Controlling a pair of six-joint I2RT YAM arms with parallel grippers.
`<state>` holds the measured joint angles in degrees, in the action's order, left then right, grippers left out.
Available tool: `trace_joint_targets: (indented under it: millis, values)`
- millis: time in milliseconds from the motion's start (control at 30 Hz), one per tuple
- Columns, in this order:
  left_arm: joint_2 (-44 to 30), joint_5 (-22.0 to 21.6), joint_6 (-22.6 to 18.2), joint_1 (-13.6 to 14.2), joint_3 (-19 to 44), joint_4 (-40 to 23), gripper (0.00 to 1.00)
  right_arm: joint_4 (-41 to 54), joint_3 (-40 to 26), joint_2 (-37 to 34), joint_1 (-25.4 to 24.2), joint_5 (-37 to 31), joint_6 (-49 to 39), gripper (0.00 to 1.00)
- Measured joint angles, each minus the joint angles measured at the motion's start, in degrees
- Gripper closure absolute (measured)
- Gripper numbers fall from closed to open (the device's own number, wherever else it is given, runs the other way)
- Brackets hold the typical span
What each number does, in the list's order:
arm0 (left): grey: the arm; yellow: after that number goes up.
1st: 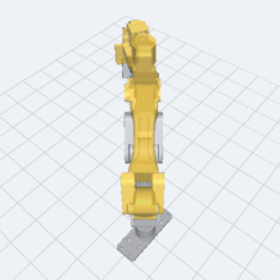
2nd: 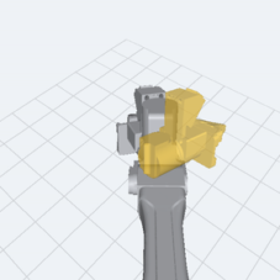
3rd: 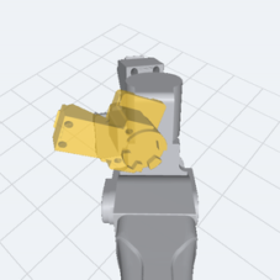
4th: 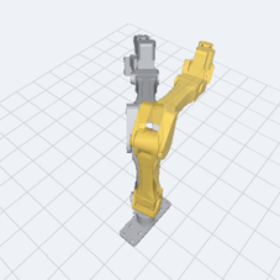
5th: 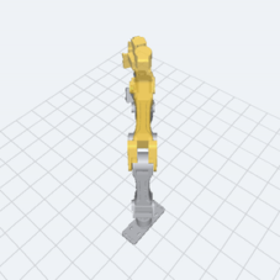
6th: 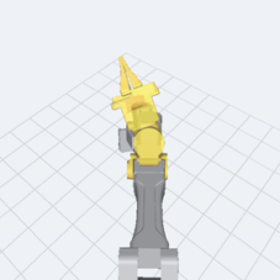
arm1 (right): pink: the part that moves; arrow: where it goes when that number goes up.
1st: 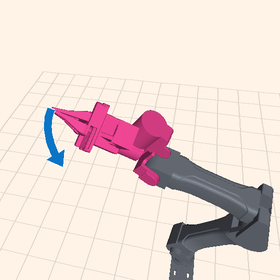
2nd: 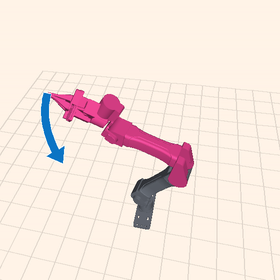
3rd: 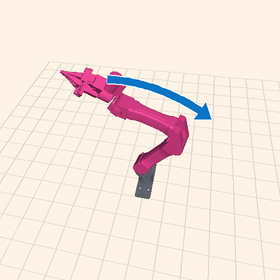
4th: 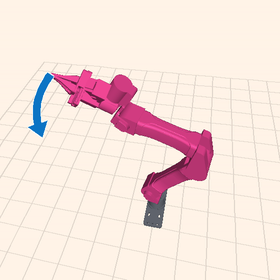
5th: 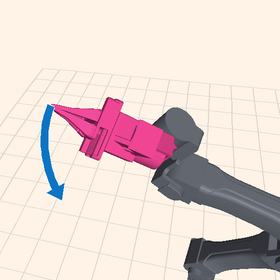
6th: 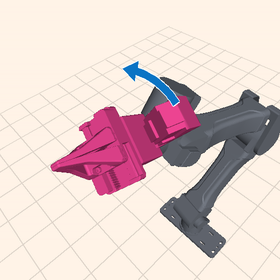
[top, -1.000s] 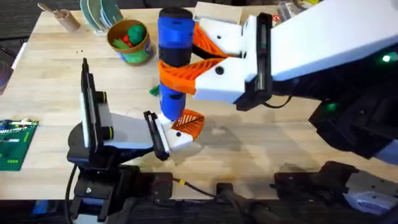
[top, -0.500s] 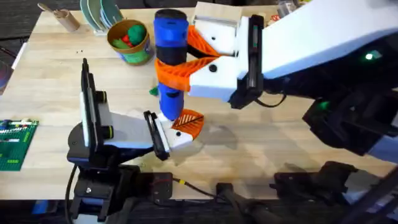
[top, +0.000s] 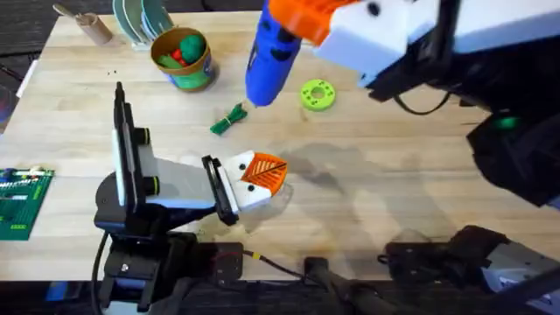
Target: Pick up the gripper from the table and insert it into the empty holder that is missing its gripper. Then pick up a screw, insert it into the mounting hole, and use the screwdriver to tighten it. Finally, clean up the table by picking up the vegetable and placing it into the bucket.
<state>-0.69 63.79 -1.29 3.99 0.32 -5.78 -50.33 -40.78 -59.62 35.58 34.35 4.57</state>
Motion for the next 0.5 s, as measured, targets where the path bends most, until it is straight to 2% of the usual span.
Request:
trace_joint_targets:
  millis: [67,167,367,500]
  values:
    - [0.02,-0.02,-0.01,0.00,0.00,0.00,0.989,3.57,-0.62,0.32,-1.27,0.09,-1.43,0.920]
    - [0.00,-0.09,0.01,0.00,0.00,0.02,0.989,13.96,-0.94,0.10,-4.19,-0.46,-8.76,0.922]
    - [0.00,-0.22,0.01,0.00,0.00,0.02,0.989,30.98,-1.19,-5.81,-16.33,-7.48,-27.68,0.925]
    - [0.00,-0.22,0.01,0.00,0.00,0.02,0.989,37.85,-2.29,-9.63,-21.55,-13.94,-39.89,0.927]
